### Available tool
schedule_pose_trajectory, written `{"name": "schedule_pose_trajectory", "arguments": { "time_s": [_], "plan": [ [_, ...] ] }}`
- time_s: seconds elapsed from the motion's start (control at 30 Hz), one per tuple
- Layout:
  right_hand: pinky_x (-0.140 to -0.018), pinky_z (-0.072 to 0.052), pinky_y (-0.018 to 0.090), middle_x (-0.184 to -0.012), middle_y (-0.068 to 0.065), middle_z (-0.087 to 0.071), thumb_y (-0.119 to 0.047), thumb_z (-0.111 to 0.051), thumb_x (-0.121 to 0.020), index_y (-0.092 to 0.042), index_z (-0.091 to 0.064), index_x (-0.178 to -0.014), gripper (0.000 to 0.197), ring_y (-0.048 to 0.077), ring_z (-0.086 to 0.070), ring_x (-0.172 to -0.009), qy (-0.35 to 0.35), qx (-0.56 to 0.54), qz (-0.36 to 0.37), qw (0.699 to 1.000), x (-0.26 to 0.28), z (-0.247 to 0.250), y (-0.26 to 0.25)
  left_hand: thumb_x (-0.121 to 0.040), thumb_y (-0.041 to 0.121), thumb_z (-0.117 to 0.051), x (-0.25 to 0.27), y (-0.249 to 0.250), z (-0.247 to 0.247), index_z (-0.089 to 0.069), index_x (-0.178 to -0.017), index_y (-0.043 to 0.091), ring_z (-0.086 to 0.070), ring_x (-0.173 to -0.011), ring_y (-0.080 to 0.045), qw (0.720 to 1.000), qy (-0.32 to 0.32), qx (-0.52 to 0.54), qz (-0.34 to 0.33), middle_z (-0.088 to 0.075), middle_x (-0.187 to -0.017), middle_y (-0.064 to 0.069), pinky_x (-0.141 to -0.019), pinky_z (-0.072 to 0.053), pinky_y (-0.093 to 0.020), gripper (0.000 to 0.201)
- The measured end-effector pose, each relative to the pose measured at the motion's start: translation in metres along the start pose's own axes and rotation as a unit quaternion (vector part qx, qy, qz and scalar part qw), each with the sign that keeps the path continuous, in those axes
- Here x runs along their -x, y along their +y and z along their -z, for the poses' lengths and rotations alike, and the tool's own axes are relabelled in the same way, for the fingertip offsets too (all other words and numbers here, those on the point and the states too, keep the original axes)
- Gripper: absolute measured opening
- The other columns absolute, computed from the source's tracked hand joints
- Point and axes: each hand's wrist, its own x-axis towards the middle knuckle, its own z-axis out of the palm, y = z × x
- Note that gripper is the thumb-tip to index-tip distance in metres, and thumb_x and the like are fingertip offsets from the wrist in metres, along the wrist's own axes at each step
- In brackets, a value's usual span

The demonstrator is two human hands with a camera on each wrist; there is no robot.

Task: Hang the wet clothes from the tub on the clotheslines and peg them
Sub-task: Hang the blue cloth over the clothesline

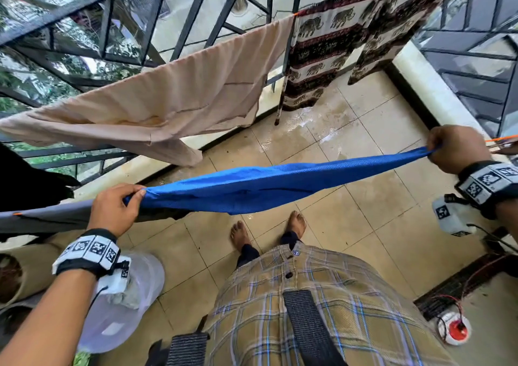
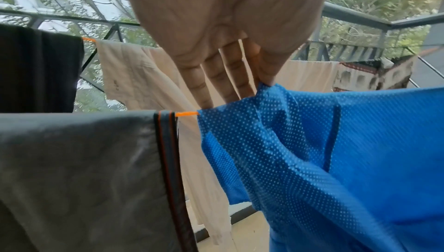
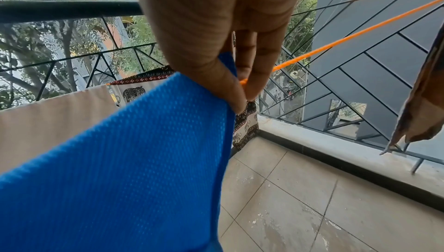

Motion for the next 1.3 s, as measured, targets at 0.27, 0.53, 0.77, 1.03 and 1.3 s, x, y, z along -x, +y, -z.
{"name": "schedule_pose_trajectory", "arguments": {
  "time_s": [0.27,0.53,0.77,1.03,1.3],
  "plan": [
    [-0.070,-0.049,0.034,-0.085,0.007,-0.067,-0.004,-0.076,-0.068,-0.026,-0.065,-0.074,0.025,0.031,-0.059,-0.081,-0.083,0.051,-0.011,0.995,-0.007,0.001,-0.008,-0.076,0.011,-0.079,-0.007,-0.019,-0.014,-0.062,-0.111,0.020,-0.063,-0.093,-0.033,0.986,-0.140,-0.080,-0.048,-0.063,-0.101,-0.006,-0.083,-0.052,-0.048,0.039],
    [-0.073,-0.051,0.031,-0.089,-0.007,-0.067,-0.034,-0.071,-0.079,-0.050,-0.065,-0.090,0.020,0.019,-0.062,-0.086,-0.167,0.086,0.131,0.973,-0.008,-0.011,-0.051,-0.075,0.002,-0.079,-0.013,-0.013,-0.002,-0.079,-0.093,0.017,-0.066,-0.081,-0.032,0.990,-0.119,-0.063,-0.047,-0.065,-0.083,-0.002,-0.070,-0.045,-0.037,0.023],
    [-0.063,-0.043,0.029,-0.066,-0.014,-0.060,-0.031,-0.082,-0.074,-0.040,-0.073,-0.076,0.013,0.019,-0.054,-0.072,-0.082,0.045,0.117,0.989,0.002,0.006,-0.040,-0.066,-0.010,-0.082,-0.005,-0.010,0.011,-0.076,-0.079,0.005,-0.069,-0.080,-0.033,0.997,-0.055,-0.019,-0.059,-0.072,-0.086,-0.011,-0.078,-0.051,-0.042,0.021],
    [-0.061,-0.037,0.029,-0.062,-0.011,-0.056,-0.022,-0.082,-0.074,-0.032,-0.072,-0.071,0.014,0.024,-0.053,-0.070,-0.020,-0.005,0.059,0.998,0.014,-0.001,-0.029,-0.066,0.007,-0.077,0.008,0.002,0.000,-0.067,-0.072,0.012,-0.062,-0.075,-0.035,0.994,-0.051,-0.043,-0.085,-0.064,-0.079,-0.006,-0.070,-0.051,-0.046,0.013],
    [-0.070,-0.052,0.038,-0.082,0.010,-0.070,-0.012,-0.082,-0.072,-0.031,-0.067,-0.072,0.024,0.035,-0.062,-0.082,0.008,-0.028,0.012,1.000,0.027,-0.009,-0.021,-0.063,0.004,-0.077,-0.007,0.005,-0.009,-0.064,-0.113,0.019,-0.055,-0.100,-0.036,0.983,-0.108,-0.125,-0.076,-0.059,-0.108,-0.007,-0.086,-0.046,-0.051,0.054]
  ]
}}
